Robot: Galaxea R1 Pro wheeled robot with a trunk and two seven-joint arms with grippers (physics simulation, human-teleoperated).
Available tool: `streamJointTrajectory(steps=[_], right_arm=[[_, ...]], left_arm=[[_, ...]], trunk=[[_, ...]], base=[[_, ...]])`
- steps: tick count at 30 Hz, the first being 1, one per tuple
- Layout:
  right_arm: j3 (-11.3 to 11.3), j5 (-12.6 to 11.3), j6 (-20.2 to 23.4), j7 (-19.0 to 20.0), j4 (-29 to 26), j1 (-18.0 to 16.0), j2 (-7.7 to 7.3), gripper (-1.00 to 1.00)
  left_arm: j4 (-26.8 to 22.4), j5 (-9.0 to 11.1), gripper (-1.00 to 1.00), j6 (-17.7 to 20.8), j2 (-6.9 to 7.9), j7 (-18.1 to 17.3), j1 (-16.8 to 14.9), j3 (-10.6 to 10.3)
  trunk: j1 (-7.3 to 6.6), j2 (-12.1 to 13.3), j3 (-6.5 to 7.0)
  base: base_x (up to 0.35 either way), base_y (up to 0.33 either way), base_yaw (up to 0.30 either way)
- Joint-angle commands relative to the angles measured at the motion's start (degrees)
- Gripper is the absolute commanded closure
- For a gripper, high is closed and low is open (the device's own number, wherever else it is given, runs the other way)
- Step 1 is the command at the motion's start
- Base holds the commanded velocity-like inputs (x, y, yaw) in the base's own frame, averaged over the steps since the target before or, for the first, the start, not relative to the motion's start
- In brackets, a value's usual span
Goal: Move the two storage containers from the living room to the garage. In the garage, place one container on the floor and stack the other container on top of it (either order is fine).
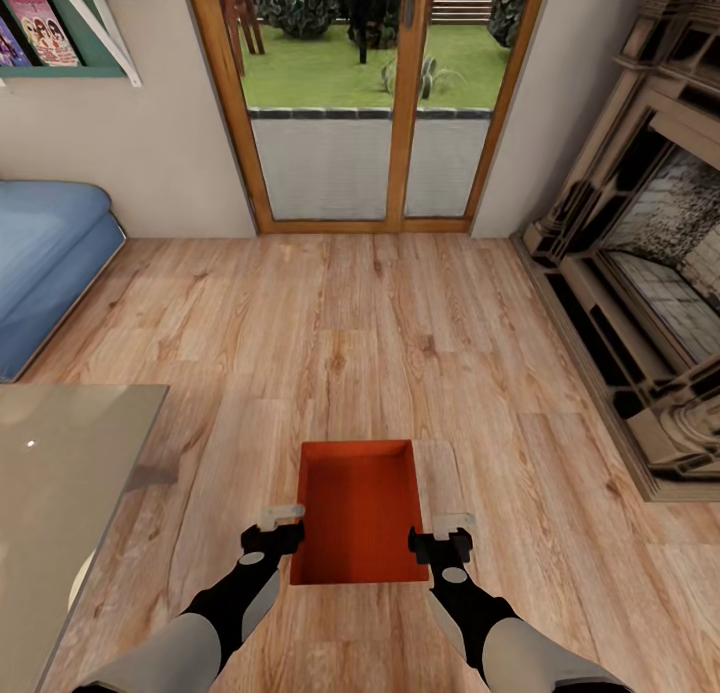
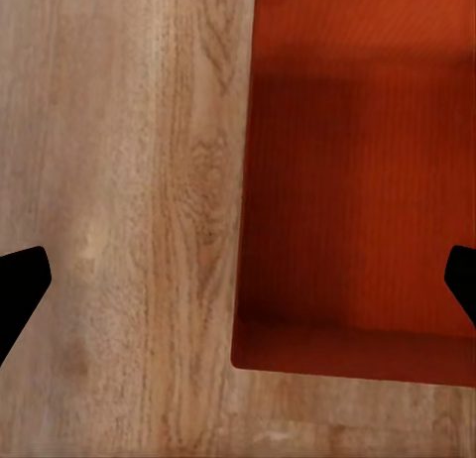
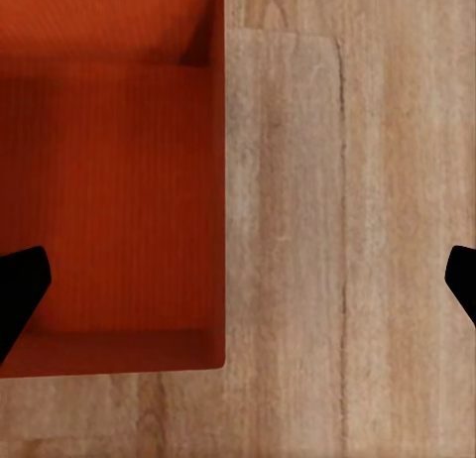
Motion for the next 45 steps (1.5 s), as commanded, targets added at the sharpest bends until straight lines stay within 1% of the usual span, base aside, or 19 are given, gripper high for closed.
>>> streamJointTrajectory(steps=[1, 3, 5, 7, 8, 11, 13, 21, 24, 28, 32, 35, 37, 41, 45], right_arm=[[0.0, 0.5, -0.2, -0.3, 0.1, 0.0, 0.02, -1.00], [-0.2, 0.4, -0.6, -0.3, 0.3, 0.0, 0.02, -1.00], [-0.3, 0.4, -1.1, -0.3, 0.9, 0.0, 0.02, -1.00], [-0.2, 0.4, -1.2, -0.2, 1.9, 0.0, 0.02, -1.00], [-0.2, 0.4, -1.2, -0.2, 2.2, 0.0, 0.02, -1.00], [-0.2, 0.4, -1.3, 0.8, 4.0, 0.0, 0.02, -1.00], [-0.3, 0.4, -1.4, 1.6, 4.6, 0.0, 0.02, -1.00], [-0.4, 0.3, -1.5, 1.9, 4.8, 0.0, -0.04, -1.00], [-0.4, 0.3, -1.6, 2.0, 4.9, 0.0, -0.26, -1.00], [-0.5, 0.2, -1.7, 3.2, 5.6, 0.0, -0.73, -1.00], [-0.5, 0.2, -4.0, 4.4, 8.2, 0.0, -0.82, -1.00], [-0.5, 0.2, -4.6, 4.6, 9.1, 0.0, -0.87, -1.00], [-0.5, -0.7, -4.9, 4.8, 9.4, 0.0, -0.92, -1.00], [-0.5, -3.7, -5.4, 6.3, 9.5, 0.0, -0.95, -1.00], [-0.5, -4.7, -5.5, 7.3, 9.6, 0.1, -0.97, -1.00]], left_arm=[[0.1, 0.7, -1.00, -0.1, 0.00, 0.3, 0.0, -0.5], [0.7, 1.3, -1.00, 0.0, -0.03, 0.3, 0.0, -0.5], [3.3, 2.8, -1.00, 0.0, 0.13, 0.1, 0.0, -0.5], [4.8, 4.0, -1.00, -0.1, 0.27, 0.0, 0.0, -0.5], [5.1, 4.3, -1.00, -0.1, 0.30, -0.1, 0.0, -0.5], [6.0, 6.0, -1.00, -0.3, 0.43, -0.2, 0.0, -0.7], [7.6, 7.0, -1.00, -0.4, 0.47, -0.2, 0.0, -0.7], [8.7, 7.4, -1.00, -0.5, 0.48, -0.3, 0.0, -0.8], [8.8, 7.4, -1.00, -0.4, 0.48, -0.3, 0.0, -0.8], [10.6, 7.4, -1.00, -0.5, 0.43, -0.3, 0.0, -0.7], [12.2, 7.4, -1.00, -0.7, 0.18, -0.3, 0.0, -0.7], [12.7, 7.4, -1.00, -1.2, 0.13, -0.3, 0.0, -0.7], [12.9, 7.5, -1.00, -1.7, 0.07, -0.3, 0.0, -0.7], [13.2, 7.5, -1.00, -1.9, 0.11, -0.3, 0.0, -0.7], [13.3, 7.5, -1.00, -2.0, 0.08, -0.2, 0.0, -0.7]], trunk=[[0.00, 0.0, -0.03], [0.00, 0.0, -0.03], [0.00, 0.0, -0.03], [0.00, 0.0, -0.03], [0.00, 0.0, -0.03], [0.00, 0.0, -0.03], [0.00, 0.0, -0.03], [0.00, 0.0, -0.03], [0.00, 0.0, -0.03], [0.00, 0.0, -0.03], [0.00, 0.0, -0.03], [0.00, 0.0, -0.03], [0.00, 0.0, -0.03], [0.00, 0.0, -0.03], [0.00, 0.0, -0.03]], base=[[0.000, 0.000, 0.000], [0.000, 0.000, 0.000], [0.000, 0.000, 0.000], [0.000, 0.000, 0.000], [0.000, 0.000, 0.000], [0.000, 0.000, 0.000], [0.000, 0.000, 0.000], [0.000, 0.000, 0.000], [0.000, 0.000, 0.000], [0.000, 0.000, 0.000], [0.000, 0.000, 0.000], [0.000, 0.000, 0.000], [0.000, 0.000, 0.000], [0.000, 0.000, 0.000], [0.000, 0.000, 0.000]])
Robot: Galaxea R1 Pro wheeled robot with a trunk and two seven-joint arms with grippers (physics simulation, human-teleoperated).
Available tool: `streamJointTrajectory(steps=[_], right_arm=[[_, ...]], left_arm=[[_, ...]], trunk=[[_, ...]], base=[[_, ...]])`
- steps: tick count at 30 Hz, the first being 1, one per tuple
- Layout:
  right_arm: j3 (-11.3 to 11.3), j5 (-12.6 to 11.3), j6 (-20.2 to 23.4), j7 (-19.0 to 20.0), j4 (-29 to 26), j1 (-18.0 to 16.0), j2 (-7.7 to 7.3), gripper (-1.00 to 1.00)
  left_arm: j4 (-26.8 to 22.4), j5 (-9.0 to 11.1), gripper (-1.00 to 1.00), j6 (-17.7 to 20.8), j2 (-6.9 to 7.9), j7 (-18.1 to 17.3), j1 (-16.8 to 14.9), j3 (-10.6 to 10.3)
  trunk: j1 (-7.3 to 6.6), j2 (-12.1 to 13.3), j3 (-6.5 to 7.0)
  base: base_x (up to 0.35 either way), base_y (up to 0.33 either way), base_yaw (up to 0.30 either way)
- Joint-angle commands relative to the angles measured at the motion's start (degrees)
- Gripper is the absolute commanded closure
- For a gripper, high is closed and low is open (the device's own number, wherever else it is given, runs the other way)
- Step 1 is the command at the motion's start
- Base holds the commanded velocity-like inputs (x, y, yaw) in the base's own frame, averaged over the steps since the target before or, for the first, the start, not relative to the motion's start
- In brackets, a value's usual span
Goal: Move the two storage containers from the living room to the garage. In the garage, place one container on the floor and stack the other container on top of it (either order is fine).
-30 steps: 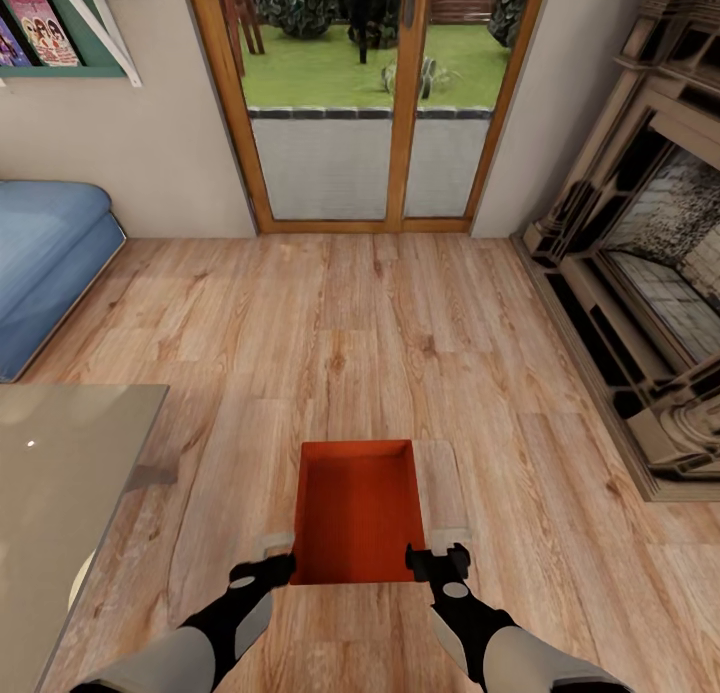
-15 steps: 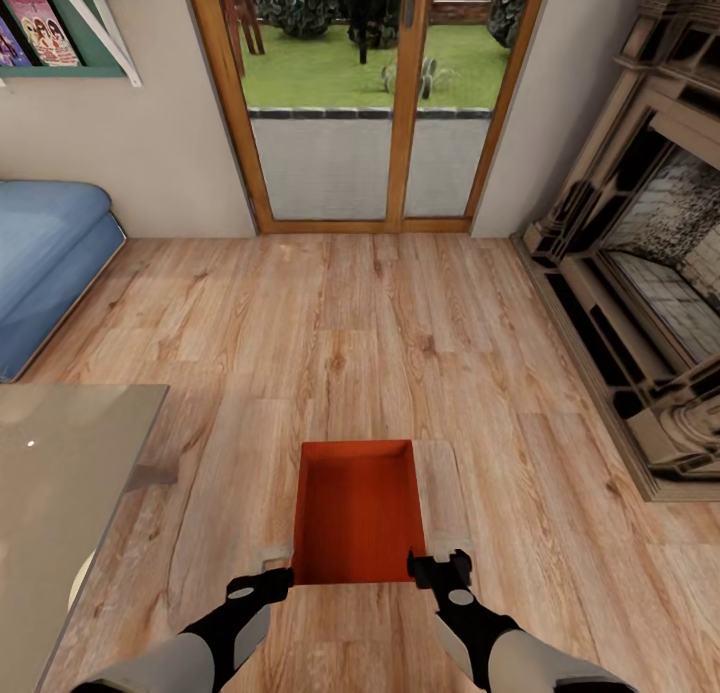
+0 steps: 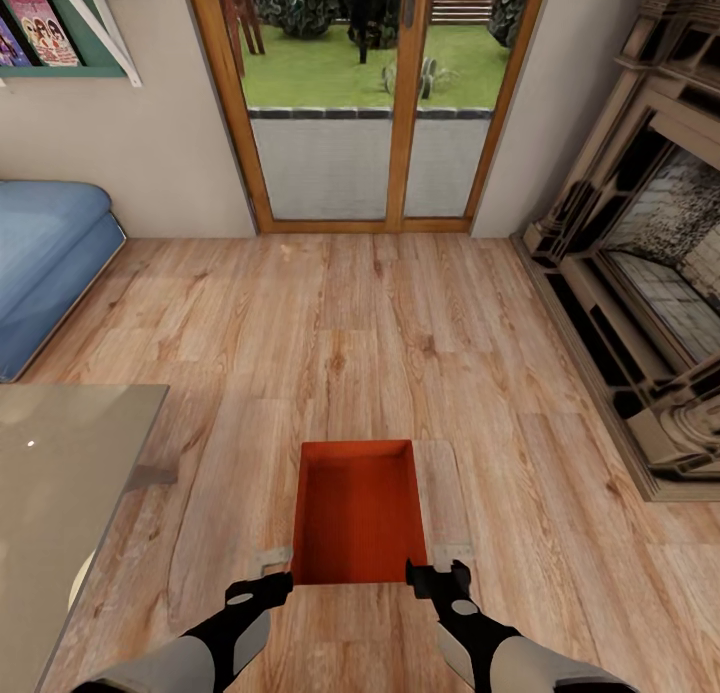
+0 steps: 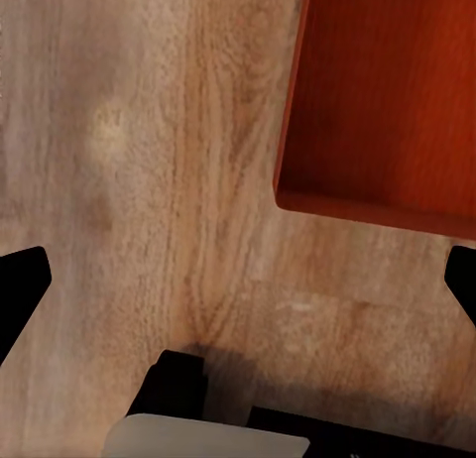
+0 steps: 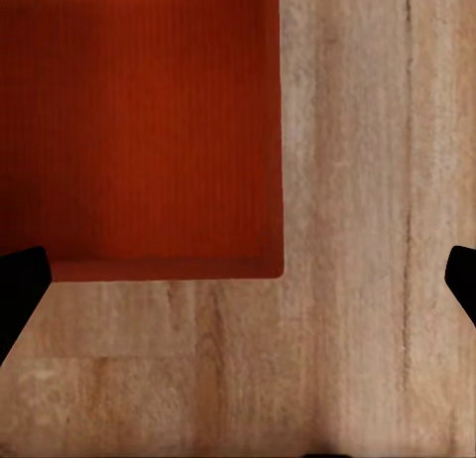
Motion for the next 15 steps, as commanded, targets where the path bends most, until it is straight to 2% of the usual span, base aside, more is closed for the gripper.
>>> streamJointTrajectory(steps=[1, 5, 11, 15], right_arm=[[0.0, 0.3, -0.1, -0.3, 0.1, 0.0, 0.02, -1.00], [0.0, 0.3, -0.1, -0.2, 0.1, 0.0, 0.02, -1.00], [0.0, 0.3, -0.1, -0.2, 0.1, 0.0, 0.02, -1.00], [0.0, 0.3, -0.1, -0.2, 0.1, 0.0, -0.03, -1.00]], left_arm=[[0.0, 0.5, -1.00, -0.2, -0.01, 0.2, 0.0, -0.5], [0.1, 0.5, -1.00, -0.2, -0.04, 0.2, 0.0, -0.5], [0.2, 0.5, -1.00, -0.3, 0.11, 0.2, 0.0, -0.5], [0.2, 0.4, -1.00, -0.3, 0.13, 0.2, 0.0, -0.5]], trunk=[[0.00, 0.0, -0.03], [0.00, 0.0, -0.03], [0.00, 0.0, -0.03], [0.00, 0.0, -0.03]], base=[[0.000, 0.000, 0.000], [0.103, 0.000, 0.000], [0.252, 0.000, 0.000], [0.088, 0.000, 0.000]])
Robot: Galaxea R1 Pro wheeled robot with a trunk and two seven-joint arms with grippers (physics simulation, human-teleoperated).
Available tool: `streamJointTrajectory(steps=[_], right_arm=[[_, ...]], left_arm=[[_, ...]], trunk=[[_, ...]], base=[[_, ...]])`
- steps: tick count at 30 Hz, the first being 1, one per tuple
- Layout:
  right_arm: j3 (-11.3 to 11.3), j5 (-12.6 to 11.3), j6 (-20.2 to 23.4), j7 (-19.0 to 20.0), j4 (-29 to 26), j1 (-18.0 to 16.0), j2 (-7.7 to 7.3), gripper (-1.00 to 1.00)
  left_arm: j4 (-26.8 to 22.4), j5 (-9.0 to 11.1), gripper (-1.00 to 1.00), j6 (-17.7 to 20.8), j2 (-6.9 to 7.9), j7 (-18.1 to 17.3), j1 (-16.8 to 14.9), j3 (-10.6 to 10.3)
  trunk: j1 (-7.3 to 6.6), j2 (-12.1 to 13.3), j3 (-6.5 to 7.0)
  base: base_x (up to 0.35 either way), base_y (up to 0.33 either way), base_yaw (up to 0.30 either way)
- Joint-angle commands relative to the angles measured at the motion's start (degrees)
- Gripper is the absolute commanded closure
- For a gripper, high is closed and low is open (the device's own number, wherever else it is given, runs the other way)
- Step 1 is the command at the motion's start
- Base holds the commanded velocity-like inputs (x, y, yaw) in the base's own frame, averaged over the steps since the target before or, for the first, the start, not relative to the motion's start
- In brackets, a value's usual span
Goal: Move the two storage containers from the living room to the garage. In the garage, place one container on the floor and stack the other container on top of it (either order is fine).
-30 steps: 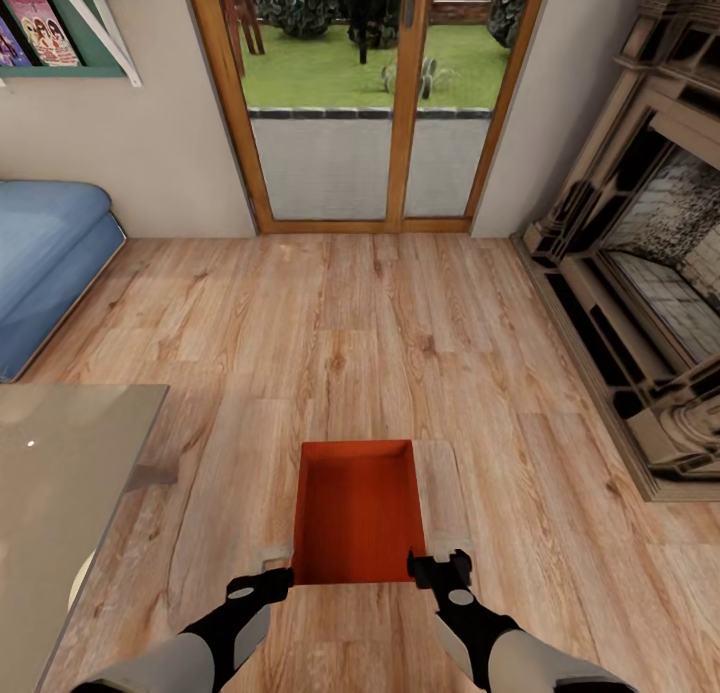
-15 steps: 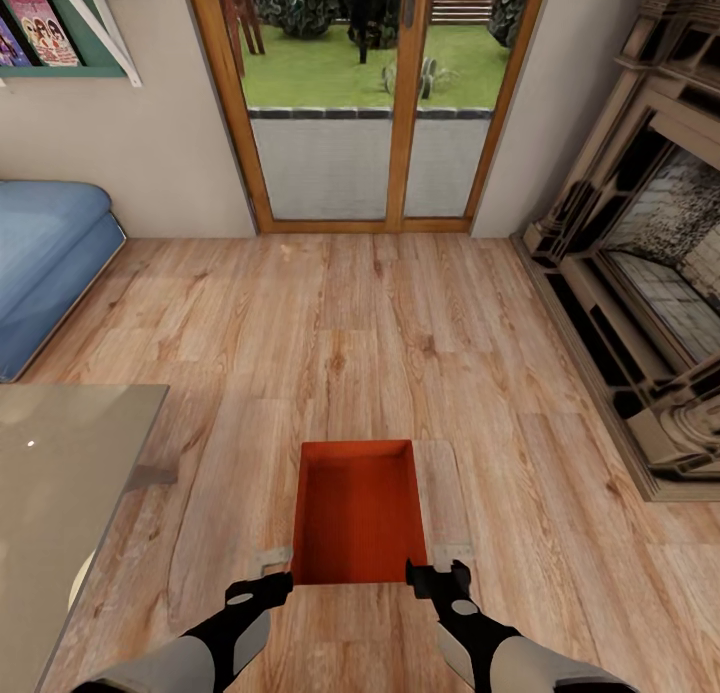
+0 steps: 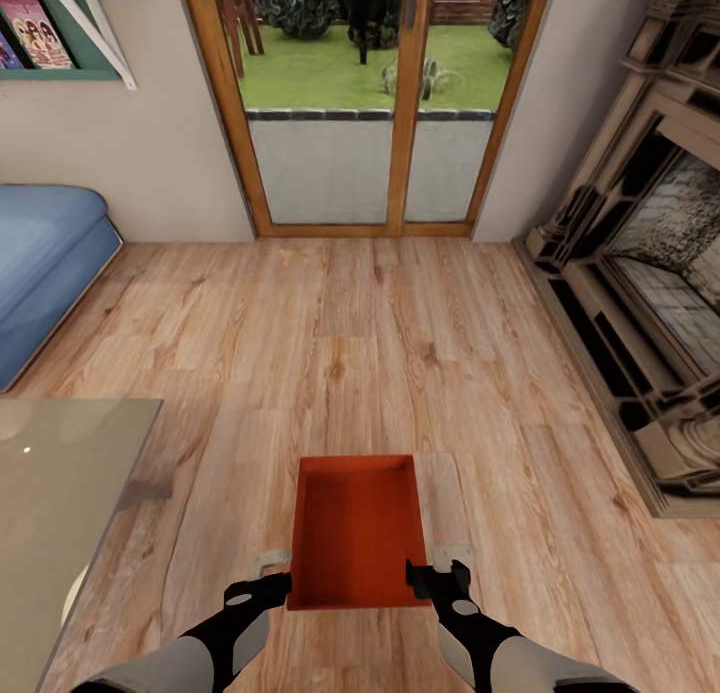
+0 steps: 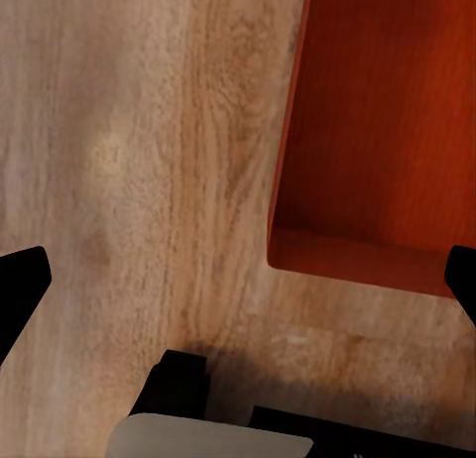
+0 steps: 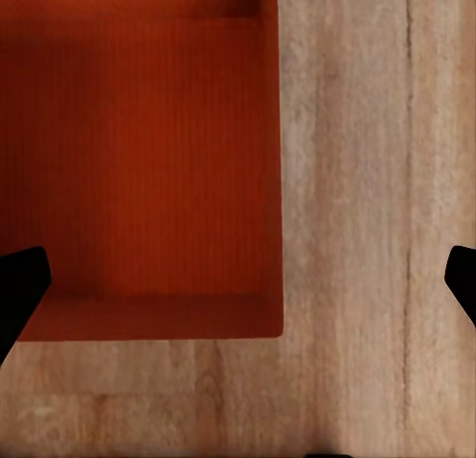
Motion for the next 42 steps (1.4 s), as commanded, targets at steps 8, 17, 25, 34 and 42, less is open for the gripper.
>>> streamJointTrajectory(steps=[8, 17, 25, 34, 42], right_arm=[[0.0, 0.3, -0.2, -0.3, 0.1, 0.0, 0.00, -1.00], [0.0, 0.3, -0.2, -0.3, 0.1, 0.0, -0.01, -1.00], [0.0, 0.4, -0.2, 0.6, 0.1, 0.0, -0.01, -1.00], [0.0, 0.8, -0.2, 0.8, 0.1, 0.0, -0.01, -1.00], [0.0, 0.8, -2.1, 0.8, 0.6, 0.0, -0.01, -1.00]], left_arm=[[0.0, 0.5, -1.00, -0.2, 0.03, 0.2, 0.0, -0.5], [0.0, 0.3, -1.00, -0.2, -0.01, 0.2, 0.0, -0.6], [0.1, -0.3, -1.00, -0.2, -0.10, 0.0, 0.0, -0.7], [0.1, -0.4, -1.00, -0.2, -0.02, 0.0, 0.0, -0.9], [0.1, -0.5, -1.00, -0.3, -0.01, 0.0, 0.0, -0.9]], trunk=[[0.01, 0.0, -0.03], [0.01, 0.0, -0.03], [0.01, 0.0, -0.03], [0.01, 0.0, -0.03], [0.01, 0.0, -0.03]], base=[[0.101, 0.000, 0.000], [0.048, 0.000, 0.000], [0.002, 0.000, 0.000], [0.000, 0.000, 0.000], [0.000, 0.000, 0.000]])
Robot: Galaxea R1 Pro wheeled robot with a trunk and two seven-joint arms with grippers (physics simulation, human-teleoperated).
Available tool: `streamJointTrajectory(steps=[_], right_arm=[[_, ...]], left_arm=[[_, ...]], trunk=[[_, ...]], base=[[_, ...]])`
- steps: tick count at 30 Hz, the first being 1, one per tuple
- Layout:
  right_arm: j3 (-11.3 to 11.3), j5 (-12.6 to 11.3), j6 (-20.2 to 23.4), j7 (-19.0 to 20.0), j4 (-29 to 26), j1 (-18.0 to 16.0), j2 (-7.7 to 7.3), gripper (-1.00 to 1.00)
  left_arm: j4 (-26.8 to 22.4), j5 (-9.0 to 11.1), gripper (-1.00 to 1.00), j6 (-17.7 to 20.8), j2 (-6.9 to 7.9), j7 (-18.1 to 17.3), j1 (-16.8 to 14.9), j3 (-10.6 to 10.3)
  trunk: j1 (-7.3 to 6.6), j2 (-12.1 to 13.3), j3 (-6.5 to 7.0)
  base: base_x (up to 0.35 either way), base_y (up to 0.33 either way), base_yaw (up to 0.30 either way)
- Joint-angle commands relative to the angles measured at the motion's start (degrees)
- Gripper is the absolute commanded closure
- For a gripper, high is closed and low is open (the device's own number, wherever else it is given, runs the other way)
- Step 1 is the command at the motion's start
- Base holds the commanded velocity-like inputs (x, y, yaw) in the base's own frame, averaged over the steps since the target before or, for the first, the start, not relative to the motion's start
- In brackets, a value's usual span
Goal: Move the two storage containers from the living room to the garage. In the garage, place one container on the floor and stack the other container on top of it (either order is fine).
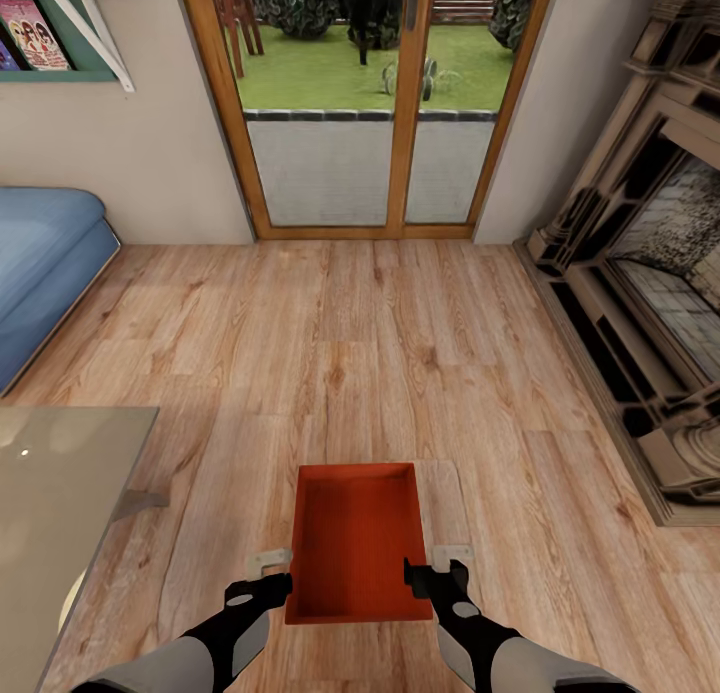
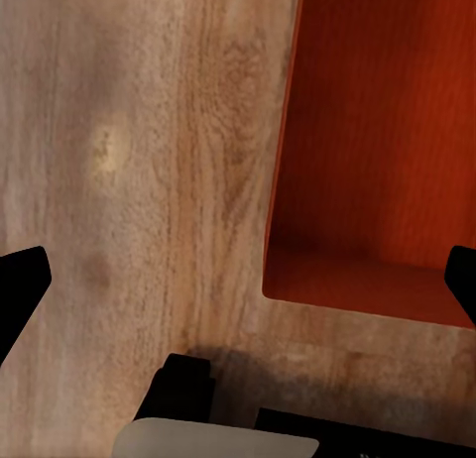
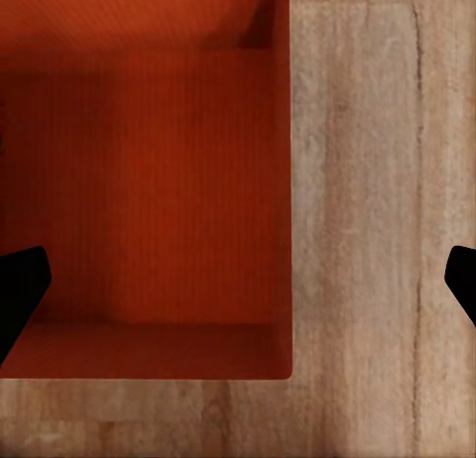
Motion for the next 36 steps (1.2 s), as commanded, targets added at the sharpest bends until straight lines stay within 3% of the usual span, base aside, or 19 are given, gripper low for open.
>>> streamJointTrajectory(steps=[1, 17, 36], right_arm=[[0.0, 0.3, -0.2, -0.3, 0.1, 0.0, 0.02, -1.00], [0.0, -0.1, -0.2, -0.3, 0.2, 0.0, 0.02, -1.00], [0.0, 0.0, -0.2, -0.3, 0.2, 0.0, 0.01, -1.00]], left_arm=[[0.0, 0.5, -1.00, -0.2, -0.01, 0.2, 0.0, -0.5], [0.0, 1.1, -1.00, -0.2, 0.00, 0.2, 0.0, -0.4], [0.0, 0.5, -1.00, -0.2, 0.08, 0.2, 0.0, -0.5]], trunk=[[0.00, 0.0, -0.03], [0.00, 0.0, -0.03], [4.17, -7.6, -3.44]], base=[[0.000, 0.000, 0.000], [0.000, 0.000, 0.000], [0.000, 0.000, 0.000]])
